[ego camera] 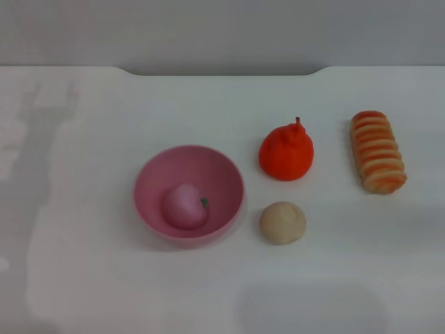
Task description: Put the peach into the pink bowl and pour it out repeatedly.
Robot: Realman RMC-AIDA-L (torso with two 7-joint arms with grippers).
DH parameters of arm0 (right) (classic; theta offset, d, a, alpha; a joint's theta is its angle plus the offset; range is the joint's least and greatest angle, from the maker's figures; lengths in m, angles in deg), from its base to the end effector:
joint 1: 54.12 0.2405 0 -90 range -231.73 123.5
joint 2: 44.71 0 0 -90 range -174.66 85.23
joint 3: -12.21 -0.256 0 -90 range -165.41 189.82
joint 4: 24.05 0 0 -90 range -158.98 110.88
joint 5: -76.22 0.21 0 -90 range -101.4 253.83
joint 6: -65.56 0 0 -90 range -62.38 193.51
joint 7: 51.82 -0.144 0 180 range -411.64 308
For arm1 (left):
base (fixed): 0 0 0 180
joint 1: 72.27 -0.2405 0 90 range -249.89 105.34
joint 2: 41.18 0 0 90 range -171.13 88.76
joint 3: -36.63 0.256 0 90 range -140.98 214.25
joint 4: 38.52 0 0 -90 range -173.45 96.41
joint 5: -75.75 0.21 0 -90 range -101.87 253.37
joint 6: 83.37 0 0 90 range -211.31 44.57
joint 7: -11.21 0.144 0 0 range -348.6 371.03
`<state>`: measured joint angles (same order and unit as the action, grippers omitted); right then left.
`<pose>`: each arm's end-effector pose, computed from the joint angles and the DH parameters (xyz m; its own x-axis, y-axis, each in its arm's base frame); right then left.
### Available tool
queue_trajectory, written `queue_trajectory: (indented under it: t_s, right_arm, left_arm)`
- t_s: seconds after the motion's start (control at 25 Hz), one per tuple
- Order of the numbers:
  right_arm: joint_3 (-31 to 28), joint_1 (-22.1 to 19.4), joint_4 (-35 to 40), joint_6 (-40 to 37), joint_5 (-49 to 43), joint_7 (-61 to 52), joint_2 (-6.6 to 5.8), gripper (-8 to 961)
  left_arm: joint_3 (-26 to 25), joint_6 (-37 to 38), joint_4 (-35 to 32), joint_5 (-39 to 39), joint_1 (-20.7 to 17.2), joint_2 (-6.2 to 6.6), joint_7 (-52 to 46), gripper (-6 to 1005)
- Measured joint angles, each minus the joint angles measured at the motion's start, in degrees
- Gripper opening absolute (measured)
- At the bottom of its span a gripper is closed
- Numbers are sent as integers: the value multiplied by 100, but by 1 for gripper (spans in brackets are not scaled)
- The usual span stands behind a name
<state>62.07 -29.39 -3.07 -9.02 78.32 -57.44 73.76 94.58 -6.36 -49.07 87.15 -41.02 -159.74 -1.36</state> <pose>0.3440 0.3387 0.1588 0.7211 0.4926 -0.4872 -0.6861 0.4099 -0.6011 -0.2950 0.3743 0.0793 0.6496 -0.4208 0.6332 0.6971 -0.0029 -0.7170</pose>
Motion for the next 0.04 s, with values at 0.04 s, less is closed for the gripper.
queue_trajectory:
  t_s: [0.04]
  right_arm:
    - [13, -6, -19, -38, -47, 0, 0, 382]
  left_arm:
    - [1, 1, 4, 0, -9, -2, -23, 638]
